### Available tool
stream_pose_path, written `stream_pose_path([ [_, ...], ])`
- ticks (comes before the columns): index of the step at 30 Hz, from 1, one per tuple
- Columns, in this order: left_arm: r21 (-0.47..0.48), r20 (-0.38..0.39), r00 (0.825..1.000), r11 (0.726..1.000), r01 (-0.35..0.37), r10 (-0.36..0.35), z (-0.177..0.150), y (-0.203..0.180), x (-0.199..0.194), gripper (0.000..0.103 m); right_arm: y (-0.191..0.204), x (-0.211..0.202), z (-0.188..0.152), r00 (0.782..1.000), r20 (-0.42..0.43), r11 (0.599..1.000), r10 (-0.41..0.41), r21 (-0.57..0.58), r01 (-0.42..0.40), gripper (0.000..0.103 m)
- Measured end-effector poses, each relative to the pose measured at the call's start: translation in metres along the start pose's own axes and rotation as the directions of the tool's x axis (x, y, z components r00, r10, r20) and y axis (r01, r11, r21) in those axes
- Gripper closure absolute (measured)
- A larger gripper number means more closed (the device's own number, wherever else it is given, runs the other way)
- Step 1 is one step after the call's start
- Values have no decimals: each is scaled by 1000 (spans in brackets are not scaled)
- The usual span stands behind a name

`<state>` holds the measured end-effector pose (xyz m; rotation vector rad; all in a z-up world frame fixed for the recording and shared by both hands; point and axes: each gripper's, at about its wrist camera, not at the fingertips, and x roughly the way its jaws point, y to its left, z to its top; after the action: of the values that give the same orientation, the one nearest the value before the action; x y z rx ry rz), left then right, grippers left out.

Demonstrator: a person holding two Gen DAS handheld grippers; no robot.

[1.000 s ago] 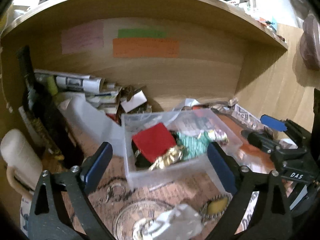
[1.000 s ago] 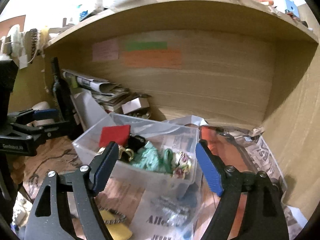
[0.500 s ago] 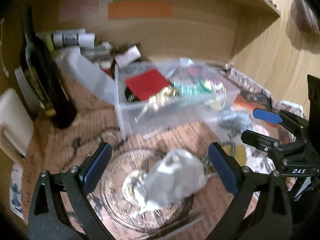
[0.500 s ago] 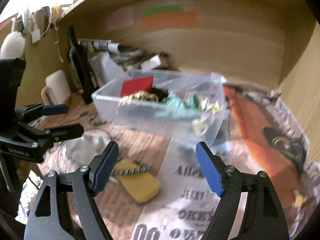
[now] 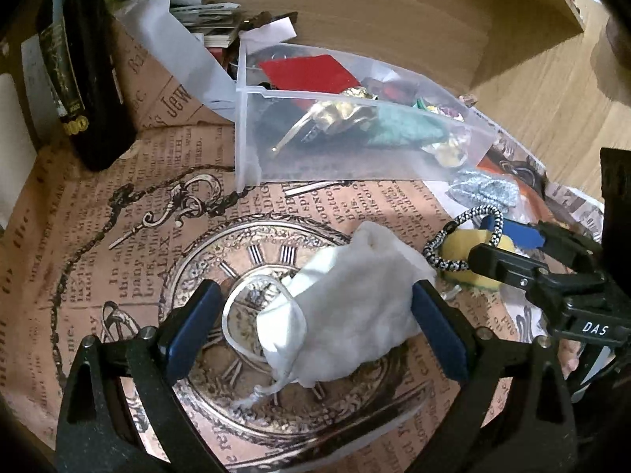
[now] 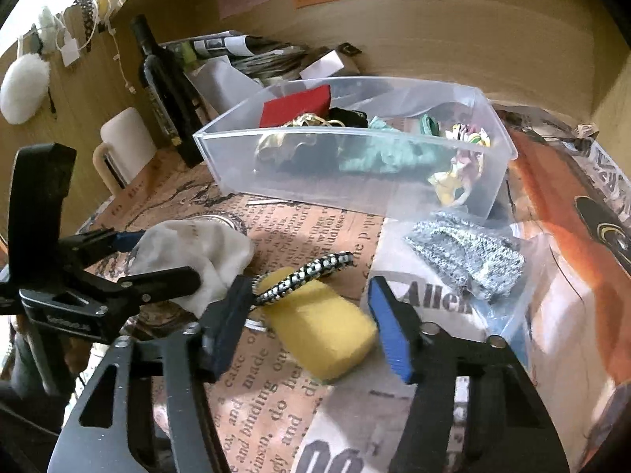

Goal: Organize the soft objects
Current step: 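Grasp the white drawstring bag with the left gripper while the right grasps the yellow sponge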

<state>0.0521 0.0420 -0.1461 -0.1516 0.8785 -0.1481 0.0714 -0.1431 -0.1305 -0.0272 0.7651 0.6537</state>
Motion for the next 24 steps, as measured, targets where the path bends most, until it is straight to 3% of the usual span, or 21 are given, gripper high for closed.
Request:
stream_pose_path([
  [6, -2, 6, 999, 999, 43, -43, 0, -1, 0, 35, 6, -3, 4, 999, 17, 998, -37, -56, 38, 50],
  [13, -8, 13, 998, 998, 63, -62, 2, -1, -2, 63, 8, 0, 13, 1000, -3, 996, -25, -87, 25, 49],
  [16, -15, 23, 998, 998, 61, -60, 5, 1, -5, 69, 8, -3, 10, 999, -5, 994, -42, -101, 42, 49],
  [24, -37, 60, 998, 999, 38, -35, 9, 7, -17, 71, -1, -10, -6, 999, -38, 997, -37, -68, 35, 49],
])
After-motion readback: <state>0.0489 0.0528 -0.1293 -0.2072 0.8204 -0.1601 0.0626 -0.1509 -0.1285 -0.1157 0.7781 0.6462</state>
